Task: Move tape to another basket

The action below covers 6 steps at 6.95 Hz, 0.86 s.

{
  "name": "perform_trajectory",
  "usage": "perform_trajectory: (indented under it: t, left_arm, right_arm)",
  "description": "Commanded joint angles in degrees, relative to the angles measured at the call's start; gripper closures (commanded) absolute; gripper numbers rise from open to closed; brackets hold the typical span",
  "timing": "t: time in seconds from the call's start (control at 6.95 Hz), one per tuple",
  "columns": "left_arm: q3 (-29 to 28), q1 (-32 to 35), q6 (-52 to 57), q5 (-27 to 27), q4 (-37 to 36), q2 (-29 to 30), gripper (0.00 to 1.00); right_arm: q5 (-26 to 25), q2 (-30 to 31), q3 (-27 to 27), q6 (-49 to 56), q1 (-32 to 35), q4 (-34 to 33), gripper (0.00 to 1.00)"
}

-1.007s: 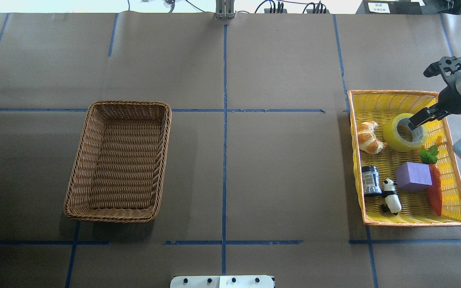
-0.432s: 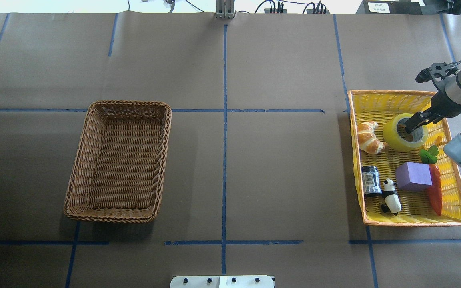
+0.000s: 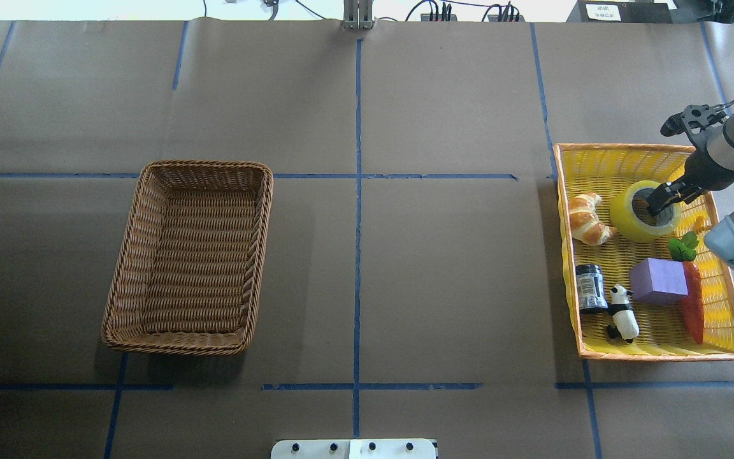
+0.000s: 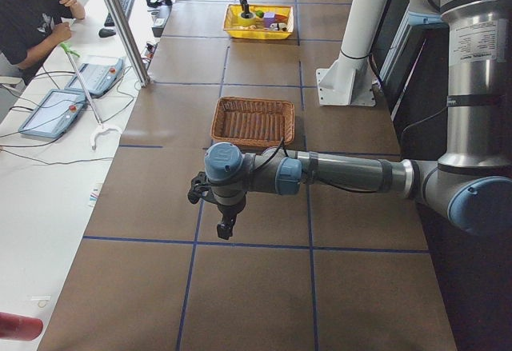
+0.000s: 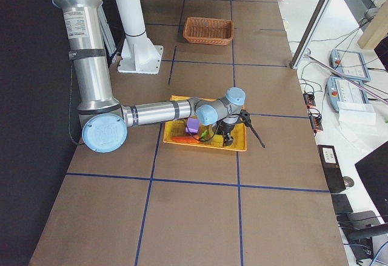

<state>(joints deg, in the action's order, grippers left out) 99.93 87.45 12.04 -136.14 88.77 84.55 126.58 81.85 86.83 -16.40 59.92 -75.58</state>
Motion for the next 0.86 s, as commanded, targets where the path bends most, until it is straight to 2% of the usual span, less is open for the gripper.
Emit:
perform_trajectory:
  t: [0.0,0.14,0.58,0.72]
  left_arm:
    - [0.00,0.00,0.00,0.00,0.00,0.00,0.00]
    - [0.00,0.00,0.00,0.00,0.00,0.00,0.00]
    - [0.00,0.00,0.00,0.00,0.00,0.00,0.00]
    - [0.00,0.00,0.00,0.00,0.00,0.09,0.00]
  right_arm:
    - [0.24,-0.28,0.53,-0.03,-0.16,0.09,0.93]
    - [0.42,-1.42,0.53,-0.38,-0.07,0.00,0.99]
    - [0.86,-1.34,2.80,-0.30,1.15,-0.09,1.00]
    - [2.25,-1.34,4.04,-0.38,3.95,-0.44,1.00]
